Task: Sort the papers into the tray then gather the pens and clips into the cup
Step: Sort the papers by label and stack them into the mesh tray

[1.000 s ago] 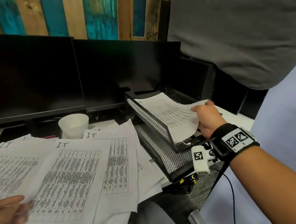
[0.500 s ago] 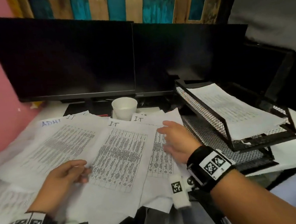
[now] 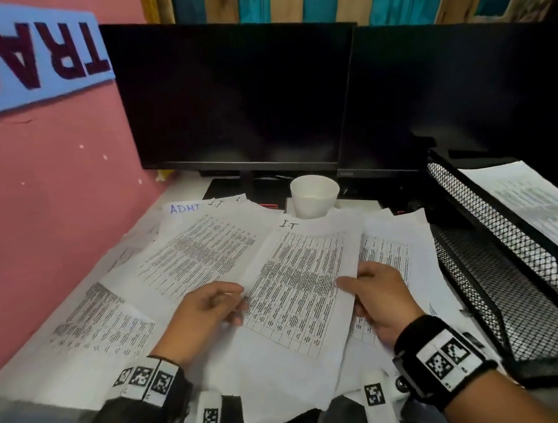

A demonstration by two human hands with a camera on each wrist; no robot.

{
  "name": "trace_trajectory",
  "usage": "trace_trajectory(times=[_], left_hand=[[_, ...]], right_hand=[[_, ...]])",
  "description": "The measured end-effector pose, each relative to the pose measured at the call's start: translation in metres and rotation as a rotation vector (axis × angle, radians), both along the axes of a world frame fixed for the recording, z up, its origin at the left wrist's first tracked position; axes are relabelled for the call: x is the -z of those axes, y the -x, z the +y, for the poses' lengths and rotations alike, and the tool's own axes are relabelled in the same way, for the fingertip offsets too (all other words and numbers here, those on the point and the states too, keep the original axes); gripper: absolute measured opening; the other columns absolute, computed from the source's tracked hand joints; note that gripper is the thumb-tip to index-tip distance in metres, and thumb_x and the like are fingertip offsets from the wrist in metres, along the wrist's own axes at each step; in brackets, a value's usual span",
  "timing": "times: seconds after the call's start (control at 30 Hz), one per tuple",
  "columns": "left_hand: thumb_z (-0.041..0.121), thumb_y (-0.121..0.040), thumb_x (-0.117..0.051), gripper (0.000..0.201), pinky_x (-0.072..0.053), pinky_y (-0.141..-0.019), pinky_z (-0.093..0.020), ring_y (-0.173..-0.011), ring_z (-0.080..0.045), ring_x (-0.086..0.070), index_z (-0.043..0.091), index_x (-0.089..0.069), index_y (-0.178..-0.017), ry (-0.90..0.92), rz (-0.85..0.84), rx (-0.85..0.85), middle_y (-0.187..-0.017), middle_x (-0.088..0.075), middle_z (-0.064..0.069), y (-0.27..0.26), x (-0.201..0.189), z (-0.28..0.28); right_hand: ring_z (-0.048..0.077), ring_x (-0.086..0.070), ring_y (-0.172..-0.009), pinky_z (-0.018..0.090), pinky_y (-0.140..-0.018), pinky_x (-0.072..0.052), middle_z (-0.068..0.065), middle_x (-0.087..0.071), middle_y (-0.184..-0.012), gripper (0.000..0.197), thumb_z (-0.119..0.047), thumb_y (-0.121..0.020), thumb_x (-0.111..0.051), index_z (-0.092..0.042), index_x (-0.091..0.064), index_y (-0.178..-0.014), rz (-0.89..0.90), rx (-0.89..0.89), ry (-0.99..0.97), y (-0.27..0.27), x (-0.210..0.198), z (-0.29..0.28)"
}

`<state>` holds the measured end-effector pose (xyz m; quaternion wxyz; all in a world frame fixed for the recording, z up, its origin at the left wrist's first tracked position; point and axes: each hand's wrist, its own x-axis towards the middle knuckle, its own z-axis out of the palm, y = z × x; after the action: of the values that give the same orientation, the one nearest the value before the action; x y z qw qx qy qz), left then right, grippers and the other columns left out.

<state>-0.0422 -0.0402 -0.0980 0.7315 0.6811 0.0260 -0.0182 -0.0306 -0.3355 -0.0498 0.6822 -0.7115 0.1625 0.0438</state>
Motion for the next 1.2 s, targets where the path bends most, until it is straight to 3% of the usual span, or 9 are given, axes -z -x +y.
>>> trace_trajectory(times=[0.1, 0.2, 0.27, 0.43, 0.6, 0.7, 0.8, 1.1, 1.2], left_hand=[[0.032, -0.074, -0.094, 0.029, -0.057, -0.068, -0.032, -0.065, -0.028, -0.066, 0.012, -0.081, -0.093, 0.032, 0.02, -0.021, -0.082, -0.075, -0.024, 0.003, -0.004, -0.001], [-0.001, -0.099, -0.067, 0.009, -0.055, -0.084, -0.039, -0.077, -0.031, -0.068, 0.001, -0.076, -0.1, 0.103, 0.016, -0.141, -0.086, -0.075, -0.025, 0.004, -0.005, -0.002], [-0.001, -0.1, -0.065, 0.014, -0.054, -0.09, -0.038, -0.086, -0.027, -0.073, 0.005, -0.078, -0.103, -0.003, -0.009, -0.166, -0.091, -0.079, -0.018, 0.004, -0.008, 0.0], [0.011, -0.096, -0.074, 0.014, -0.051, -0.086, -0.028, -0.081, -0.002, -0.071, 0.024, -0.081, -0.095, -0.349, -0.03, -0.147, -0.09, -0.081, 0.012, -0.004, -0.017, 0.003], [0.029, -0.092, -0.08, 0.018, -0.048, -0.085, -0.022, -0.096, -0.004, -0.068, 0.043, -0.071, -0.098, -0.707, 0.036, -0.015, -0.1, -0.073, 0.015, -0.008, -0.031, -0.007], [0.037, -0.089, -0.082, 0.025, -0.045, -0.083, -0.019, -0.097, 0.001, -0.064, 0.042, -0.068, -0.109, -0.791, 0.044, 0.061, -0.111, -0.07, 0.016, -0.01, -0.041, -0.018], [0.046, -0.086, -0.083, 0.041, -0.048, -0.09, -0.025, -0.096, -0.004, -0.066, 0.041, -0.062, -0.121, -0.863, 0.098, 0.155, -0.106, -0.07, 0.016, -0.011, -0.046, -0.032], [0.021, -0.078, -0.093, 0.079, -0.057, -0.077, -0.026, -0.069, -0.003, -0.073, 0.034, -0.051, -0.144, -0.697, 0.158, 0.25, -0.088, -0.079, 0.009, -0.011, -0.039, -0.054], [0.02, -0.079, -0.09, 0.081, -0.057, -0.076, -0.027, -0.072, -0.006, -0.073, 0.034, -0.049, -0.148, -0.743, 0.141, 0.251, -0.09, -0.078, 0.006, -0.011, -0.036, -0.054]], right_hand=[[0.031, -0.068, -0.064, 0.04, -0.063, -0.06, 0.026, -0.067, -0.078, 0.027, -0.002, -0.091, -0.078, 0.013, -0.059, -0.078, -0.071, 0.013, 0.085, -0.002, 0.008, -0.002], [0.044, -0.064, -0.066, 0.05, -0.069, -0.061, 0.038, -0.065, -0.08, 0.031, -0.009, -0.094, -0.076, 0.012, -0.063, -0.076, -0.108, 0.018, 0.17, -0.002, 0.006, -0.009], [0.031, -0.058, -0.063, 0.039, -0.064, -0.056, 0.017, -0.067, -0.068, 0.028, -0.013, -0.096, -0.074, -0.003, -0.074, -0.071, -0.154, 0.052, 0.245, -0.004, 0.007, -0.02], [0.017, -0.069, -0.117, 0.039, -0.113, -0.051, -0.005, -0.075, -0.122, 0.026, -0.02, -0.098, -0.075, -0.012, -0.077, -0.122, -0.243, 0.253, 0.182, -0.001, 0.002, -0.046], [0.021, -0.074, -0.11, 0.045, -0.106, -0.056, -0.003, -0.078, -0.113, 0.015, -0.018, -0.1, -0.071, -0.032, -0.078, -0.098, -0.297, 0.388, 0.123, 0.002, 0.001, -0.065], [0.038, -0.074, -0.1, 0.063, -0.094, -0.06, 0.011, -0.078, -0.106, 0.018, -0.014, -0.105, -0.057, -0.024, -0.071, -0.097, -0.225, 0.414, 0.064, 0.002, 0.006, -0.074], [0.031, -0.065, -0.079, 0.048, -0.072, -0.062, 0.021, -0.071, -0.1, 0.02, -0.003, -0.105, -0.046, -0.014, -0.062, -0.104, -0.163, 0.394, 0.008, 0.003, 0.011, -0.081], [0.041, -0.075, -0.106, 0.061, -0.095, -0.058, 0.014, -0.078, -0.118, 0.038, 0.011, -0.1, -0.05, -0.01, -0.062, -0.129, -0.042, 0.194, -0.067, 0.011, 0.016, -0.082], [0.033, -0.079, -0.093, 0.046, -0.081, -0.064, 0.014, -0.081, -0.108, 0.029, 0.01, -0.097, -0.061, -0.005, -0.069, -0.12, -0.021, 0.135, -0.054, 0.015, 0.02, -0.083]])
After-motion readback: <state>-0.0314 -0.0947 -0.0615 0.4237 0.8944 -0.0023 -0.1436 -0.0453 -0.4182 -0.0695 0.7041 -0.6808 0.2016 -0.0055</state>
